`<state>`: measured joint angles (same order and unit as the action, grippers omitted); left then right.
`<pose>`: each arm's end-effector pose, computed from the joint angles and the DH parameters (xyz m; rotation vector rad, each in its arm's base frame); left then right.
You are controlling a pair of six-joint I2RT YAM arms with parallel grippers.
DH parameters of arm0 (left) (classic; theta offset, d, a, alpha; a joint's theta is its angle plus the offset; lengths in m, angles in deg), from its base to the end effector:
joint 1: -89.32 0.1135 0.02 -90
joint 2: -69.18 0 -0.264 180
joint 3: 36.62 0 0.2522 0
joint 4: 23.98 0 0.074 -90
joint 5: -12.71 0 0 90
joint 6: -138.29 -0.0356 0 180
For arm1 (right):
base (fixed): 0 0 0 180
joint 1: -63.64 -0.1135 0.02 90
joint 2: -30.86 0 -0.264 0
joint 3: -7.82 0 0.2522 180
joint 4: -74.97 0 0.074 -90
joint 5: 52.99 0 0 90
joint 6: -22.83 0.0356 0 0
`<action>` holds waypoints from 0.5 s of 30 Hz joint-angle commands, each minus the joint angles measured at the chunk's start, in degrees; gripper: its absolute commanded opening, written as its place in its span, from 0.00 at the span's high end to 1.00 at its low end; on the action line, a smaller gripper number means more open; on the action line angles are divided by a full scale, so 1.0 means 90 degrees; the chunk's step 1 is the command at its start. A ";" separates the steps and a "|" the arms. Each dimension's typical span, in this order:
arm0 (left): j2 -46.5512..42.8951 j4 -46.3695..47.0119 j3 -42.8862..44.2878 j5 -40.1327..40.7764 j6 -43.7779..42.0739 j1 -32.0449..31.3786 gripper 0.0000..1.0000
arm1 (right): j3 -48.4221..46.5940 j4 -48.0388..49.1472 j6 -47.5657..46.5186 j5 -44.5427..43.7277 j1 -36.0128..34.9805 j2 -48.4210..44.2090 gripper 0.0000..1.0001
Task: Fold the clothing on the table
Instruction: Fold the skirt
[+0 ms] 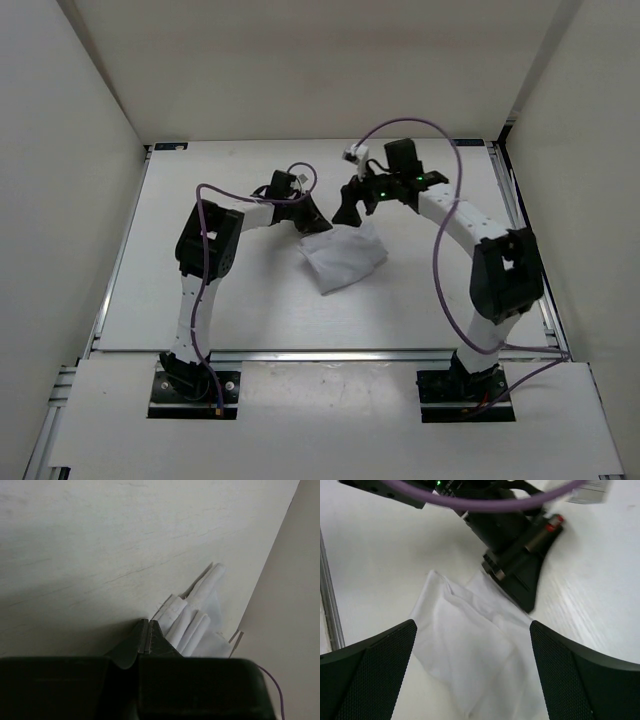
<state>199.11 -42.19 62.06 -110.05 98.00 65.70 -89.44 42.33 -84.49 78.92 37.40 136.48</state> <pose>0.4253 -0.2070 0.1061 -0.3176 2.6437 -1.2079 0.3630 0.2055 0.2652 -1.1674 1.8917 0.9137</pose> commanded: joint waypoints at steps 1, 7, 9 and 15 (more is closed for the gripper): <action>-0.0178 -0.0550 0.0182 0.0300 -0.0377 0.0357 1.00 | 0.0517 0.0729 0.0216 -0.0086 0.0365 -0.0974 0.01; -0.0733 -0.1341 0.0398 0.0405 -0.0826 0.0622 1.00 | 0.0480 -0.0763 -0.0741 0.0477 0.0824 -0.0409 0.01; -0.1115 -0.1313 0.0126 0.0484 -0.0769 0.0700 1.00 | 0.0208 -0.0920 -0.0702 0.0945 0.1108 0.0010 0.03; -0.2627 -0.0278 -0.1748 0.0553 0.0129 0.0555 1.00 | -0.1226 -0.1933 -0.1238 0.1514 0.1626 0.1318 0.01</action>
<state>183.87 -48.97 50.70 -105.72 95.77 72.80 -92.53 31.43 -91.46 87.01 50.39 145.64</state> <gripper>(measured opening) 0.019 0.988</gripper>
